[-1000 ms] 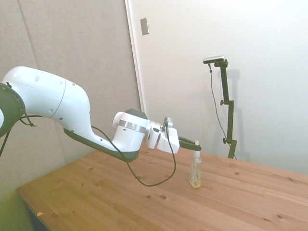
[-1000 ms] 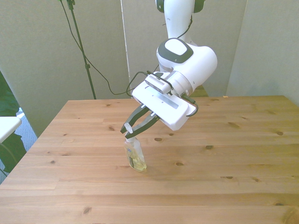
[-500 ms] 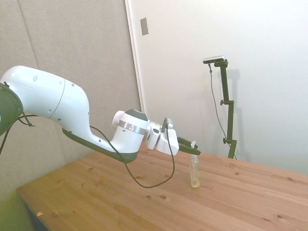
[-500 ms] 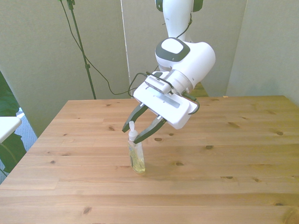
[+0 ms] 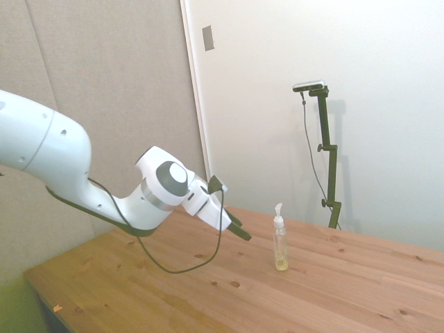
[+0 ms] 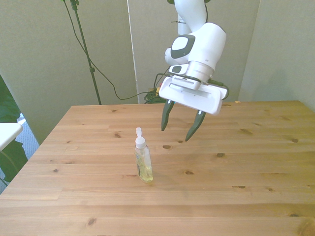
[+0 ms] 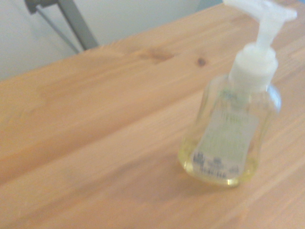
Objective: Stand the sanitizer
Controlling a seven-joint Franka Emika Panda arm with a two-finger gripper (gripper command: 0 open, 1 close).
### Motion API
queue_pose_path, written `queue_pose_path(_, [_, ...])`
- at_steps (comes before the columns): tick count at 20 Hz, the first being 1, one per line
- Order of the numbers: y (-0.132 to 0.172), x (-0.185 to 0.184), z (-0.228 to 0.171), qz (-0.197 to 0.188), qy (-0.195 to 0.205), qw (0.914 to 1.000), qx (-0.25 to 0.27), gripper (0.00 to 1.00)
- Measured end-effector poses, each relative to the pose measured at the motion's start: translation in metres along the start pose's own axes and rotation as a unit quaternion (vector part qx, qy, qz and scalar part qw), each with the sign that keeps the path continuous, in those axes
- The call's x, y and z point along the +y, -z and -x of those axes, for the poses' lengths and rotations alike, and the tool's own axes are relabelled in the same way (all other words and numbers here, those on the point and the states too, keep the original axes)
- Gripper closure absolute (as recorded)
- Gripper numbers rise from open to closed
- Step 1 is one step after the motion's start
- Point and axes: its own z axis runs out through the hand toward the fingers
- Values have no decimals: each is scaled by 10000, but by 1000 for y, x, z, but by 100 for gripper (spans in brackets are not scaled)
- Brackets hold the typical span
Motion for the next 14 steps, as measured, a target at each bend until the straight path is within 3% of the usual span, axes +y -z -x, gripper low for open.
queue_pose_path(4, [28,21,20,388,522,9960,-606,0])
queue_pose_path(7, [50,28,19,724,994,9867,-1062,0])
queue_pose_path(10, [74,40,1,1009,1546,9708,-1534,0])
queue_pose_path(14, [109,59,-10,1229,2394,9371,-2225,0])
